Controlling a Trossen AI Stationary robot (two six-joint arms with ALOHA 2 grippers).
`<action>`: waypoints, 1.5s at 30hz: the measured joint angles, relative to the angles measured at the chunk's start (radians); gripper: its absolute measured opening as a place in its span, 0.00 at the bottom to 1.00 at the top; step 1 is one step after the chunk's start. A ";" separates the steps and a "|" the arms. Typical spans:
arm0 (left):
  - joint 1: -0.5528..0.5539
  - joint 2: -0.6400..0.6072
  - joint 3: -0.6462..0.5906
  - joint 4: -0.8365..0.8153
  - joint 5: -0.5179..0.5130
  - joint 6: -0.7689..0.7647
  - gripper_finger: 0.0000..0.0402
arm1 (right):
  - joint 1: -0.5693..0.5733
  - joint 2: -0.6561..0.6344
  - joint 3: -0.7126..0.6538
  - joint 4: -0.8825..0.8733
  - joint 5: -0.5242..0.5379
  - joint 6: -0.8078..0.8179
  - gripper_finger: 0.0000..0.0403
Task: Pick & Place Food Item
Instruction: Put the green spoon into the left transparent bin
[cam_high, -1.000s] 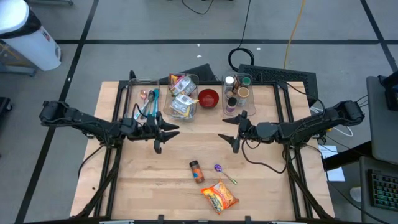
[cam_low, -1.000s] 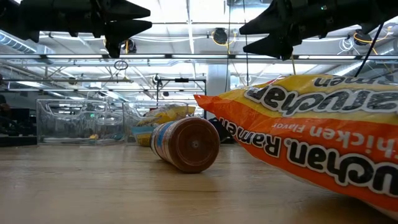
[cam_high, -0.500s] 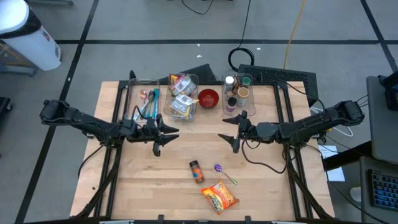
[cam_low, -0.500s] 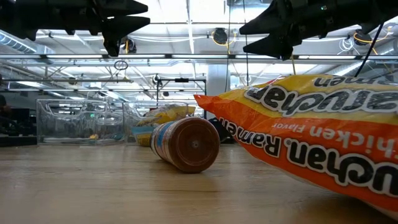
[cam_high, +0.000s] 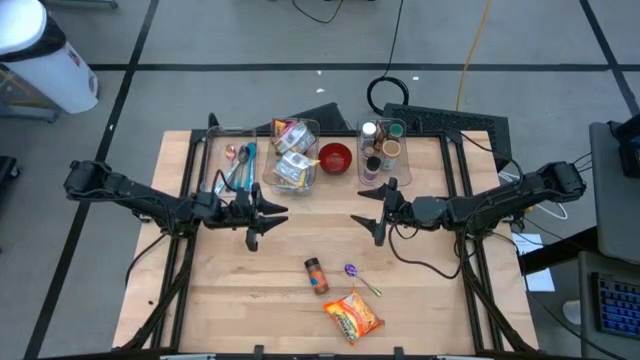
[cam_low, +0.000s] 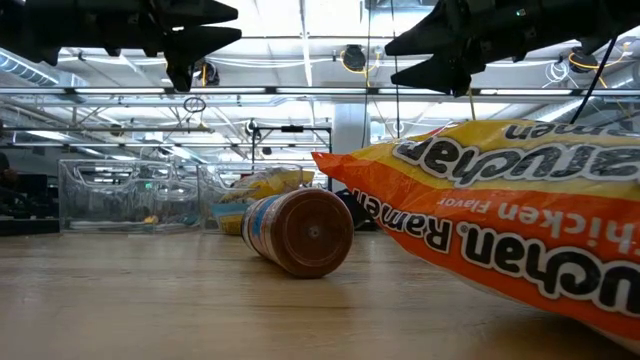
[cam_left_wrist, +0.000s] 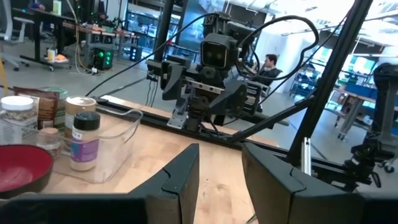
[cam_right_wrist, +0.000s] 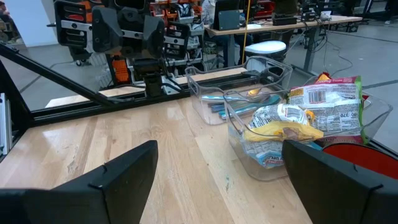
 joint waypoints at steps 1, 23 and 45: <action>0.000 0.000 0.000 0.000 0.000 0.009 0.32 | 0.000 0.000 0.000 0.000 0.000 0.000 0.83; 0.020 0.000 0.000 -0.012 0.000 0.190 0.32 | 0.000 -0.001 0.000 0.029 0.000 0.000 0.83; 0.217 0.000 0.000 0.030 0.005 0.198 0.64 | -0.003 -0.001 0.000 0.027 0.003 -0.009 0.83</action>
